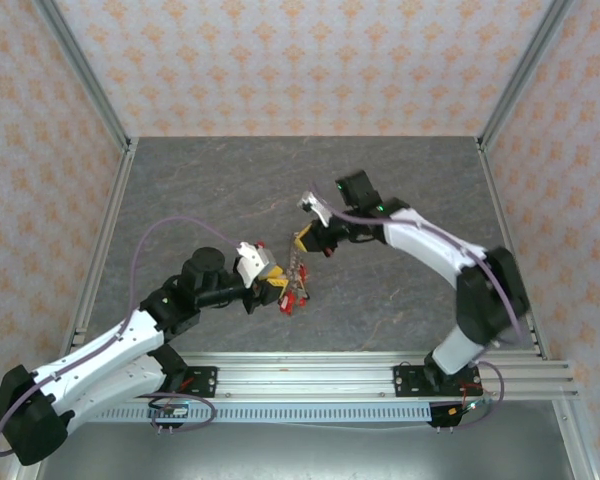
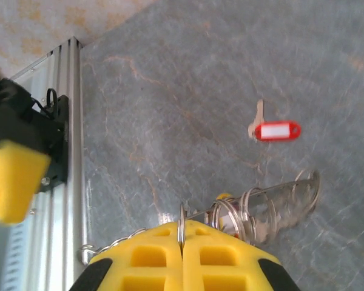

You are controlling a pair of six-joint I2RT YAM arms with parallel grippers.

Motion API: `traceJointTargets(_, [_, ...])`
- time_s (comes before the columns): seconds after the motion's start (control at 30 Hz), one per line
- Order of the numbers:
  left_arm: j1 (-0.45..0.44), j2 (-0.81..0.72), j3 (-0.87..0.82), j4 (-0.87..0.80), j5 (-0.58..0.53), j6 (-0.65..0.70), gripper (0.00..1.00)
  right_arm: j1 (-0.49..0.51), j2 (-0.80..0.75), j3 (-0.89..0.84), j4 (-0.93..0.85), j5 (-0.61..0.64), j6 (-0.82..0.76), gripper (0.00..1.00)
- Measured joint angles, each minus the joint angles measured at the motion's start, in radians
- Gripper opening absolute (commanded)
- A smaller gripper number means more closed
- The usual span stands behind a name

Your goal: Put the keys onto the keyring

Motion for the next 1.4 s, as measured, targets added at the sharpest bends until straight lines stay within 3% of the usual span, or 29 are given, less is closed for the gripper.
traceJointTargets(0.1, [0.0,-0.05,-0.007,0.012,-0.05,0.0,0.34,0.006,0.189,0.201,-0.233,0.004,0.021,0.0])
traceJointTargets(0.2, [0.0,-0.097,-0.021,0.015,-0.097,0.001,0.34,0.035,0.209,0.204,-0.33,0.048,0.0,0.0])
traceJointTargets(0.33, [0.0,-0.139,-0.038,0.014,-0.148,0.011,0.34,0.099,0.014,-0.004,-0.219,0.119,-0.041,0.0])
traceJointTargets(0.5, [0.0,-0.175,-0.047,0.008,-0.177,0.019,0.36,0.109,-0.347,-0.352,0.136,0.145,-0.271,0.0])
traceJointTargets(0.57, [0.0,-0.175,-0.047,0.005,-0.177,0.026,0.37,0.112,-0.402,-0.434,0.24,0.164,-0.323,0.0])
traceJointTargets(0.77, [0.0,-0.147,-0.044,-0.013,-0.111,0.074,0.37,0.112,-0.418,-0.48,0.334,0.183,-0.43,0.0])
traceJointTargets(1.0, [0.0,-0.032,-0.008,-0.042,0.0,0.157,0.38,0.112,-0.446,-0.48,0.362,0.164,-0.449,0.0])
traceJointTargets(1.4, [-0.027,0.071,0.039,-0.028,0.034,0.233,0.37,0.111,-0.388,-0.411,0.278,0.079,-0.437,0.0])
